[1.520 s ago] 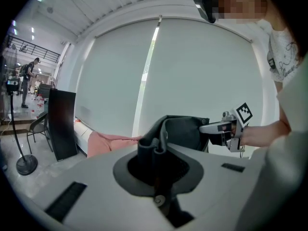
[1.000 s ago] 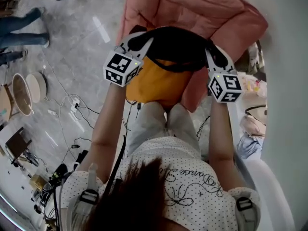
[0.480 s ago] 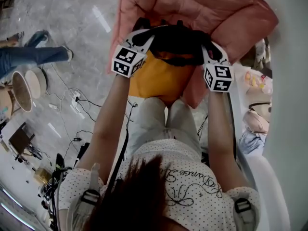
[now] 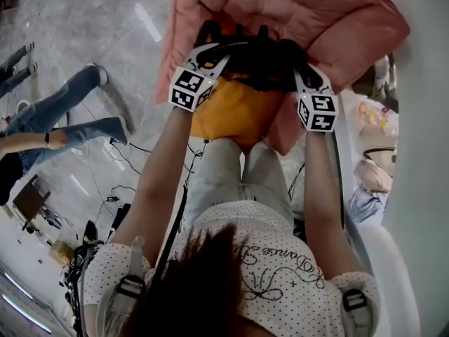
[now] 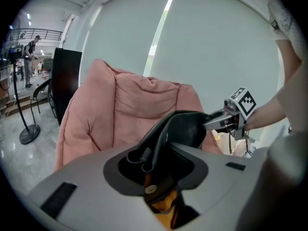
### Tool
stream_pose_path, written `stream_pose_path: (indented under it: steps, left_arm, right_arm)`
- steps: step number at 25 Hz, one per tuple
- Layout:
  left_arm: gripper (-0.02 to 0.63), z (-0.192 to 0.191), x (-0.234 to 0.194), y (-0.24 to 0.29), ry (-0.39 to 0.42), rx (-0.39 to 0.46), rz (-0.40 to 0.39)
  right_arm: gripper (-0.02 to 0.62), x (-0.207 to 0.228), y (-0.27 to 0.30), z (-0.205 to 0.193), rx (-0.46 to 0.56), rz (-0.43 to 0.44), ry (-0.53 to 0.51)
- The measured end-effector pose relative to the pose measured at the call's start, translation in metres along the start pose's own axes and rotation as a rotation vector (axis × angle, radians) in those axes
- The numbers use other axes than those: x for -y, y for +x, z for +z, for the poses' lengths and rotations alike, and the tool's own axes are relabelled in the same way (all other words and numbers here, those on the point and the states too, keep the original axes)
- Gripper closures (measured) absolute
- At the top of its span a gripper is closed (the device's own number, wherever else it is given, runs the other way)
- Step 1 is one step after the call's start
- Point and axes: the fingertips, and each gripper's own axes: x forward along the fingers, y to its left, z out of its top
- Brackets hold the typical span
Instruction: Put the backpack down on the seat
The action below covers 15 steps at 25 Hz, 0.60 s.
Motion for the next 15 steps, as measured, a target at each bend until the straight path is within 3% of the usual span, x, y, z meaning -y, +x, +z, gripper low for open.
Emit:
stream_pose_path:
  steps: [3, 6, 15]
  left_arm:
    - [0.468, 0.002, 0.0, 0.002, 0.001, -0.005, 0.003]
    - [0.442, 0.004, 0.0, 0.004, 0.003, -0.006, 0.013]
    - [0.413, 0.012, -0.002, -0.005, 0.02, 0.016, 0.033]
  right_arm:
    - [0.47, 0.001, 0.004, 0.002, -0.014, 0.014, -0.006]
    - [0.409, 0.0, 0.007, 0.001, -0.029, 0.044, -0.003]
    - [0.301, -0.006, 0.009, 0.001, -0.041, 0.075, -0.011]
